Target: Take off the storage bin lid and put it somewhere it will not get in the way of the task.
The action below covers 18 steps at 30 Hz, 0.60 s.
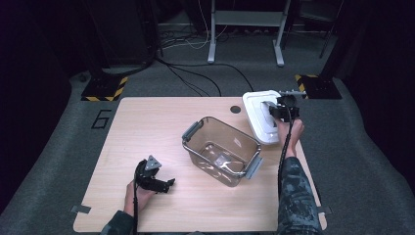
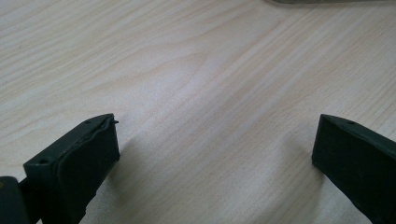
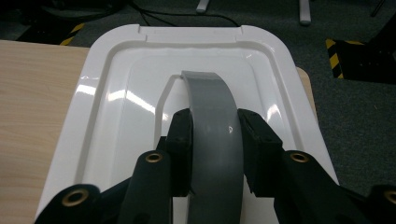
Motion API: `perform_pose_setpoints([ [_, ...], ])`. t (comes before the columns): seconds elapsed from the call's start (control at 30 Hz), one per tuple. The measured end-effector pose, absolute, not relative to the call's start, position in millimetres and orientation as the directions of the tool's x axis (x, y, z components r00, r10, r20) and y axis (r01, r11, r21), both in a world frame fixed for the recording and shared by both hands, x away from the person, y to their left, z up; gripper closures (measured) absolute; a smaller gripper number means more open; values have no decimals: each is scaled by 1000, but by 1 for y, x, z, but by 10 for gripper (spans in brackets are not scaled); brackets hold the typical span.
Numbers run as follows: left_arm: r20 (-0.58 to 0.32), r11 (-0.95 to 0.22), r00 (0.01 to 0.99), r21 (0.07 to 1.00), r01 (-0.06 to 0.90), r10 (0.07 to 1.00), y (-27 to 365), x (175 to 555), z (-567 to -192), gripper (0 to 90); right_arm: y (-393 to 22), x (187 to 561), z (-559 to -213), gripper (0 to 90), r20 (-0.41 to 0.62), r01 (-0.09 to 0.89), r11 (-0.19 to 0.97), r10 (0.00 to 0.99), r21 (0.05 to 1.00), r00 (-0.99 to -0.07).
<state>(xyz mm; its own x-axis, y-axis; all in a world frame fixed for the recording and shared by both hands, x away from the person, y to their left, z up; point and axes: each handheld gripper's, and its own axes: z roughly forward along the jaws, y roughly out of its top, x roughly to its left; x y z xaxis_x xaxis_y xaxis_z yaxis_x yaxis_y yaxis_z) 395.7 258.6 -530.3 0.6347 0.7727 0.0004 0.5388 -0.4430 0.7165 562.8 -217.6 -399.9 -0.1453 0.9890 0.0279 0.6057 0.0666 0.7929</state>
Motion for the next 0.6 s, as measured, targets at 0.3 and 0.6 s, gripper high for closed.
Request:
perform_pose_setpoints([
  [0.3, 7, -450, 637, 713, 537, 771, 259, 396, -530, 2, -213, 567, -413, 668, 28, 620, 65, 990, 782, -140],
  [0.6, 7, -448, 637, 716, 535, 771, 259, 396, -530, 2, -209, 575, -438, 667, 24, 652, 74, 990, 754, -141],
])
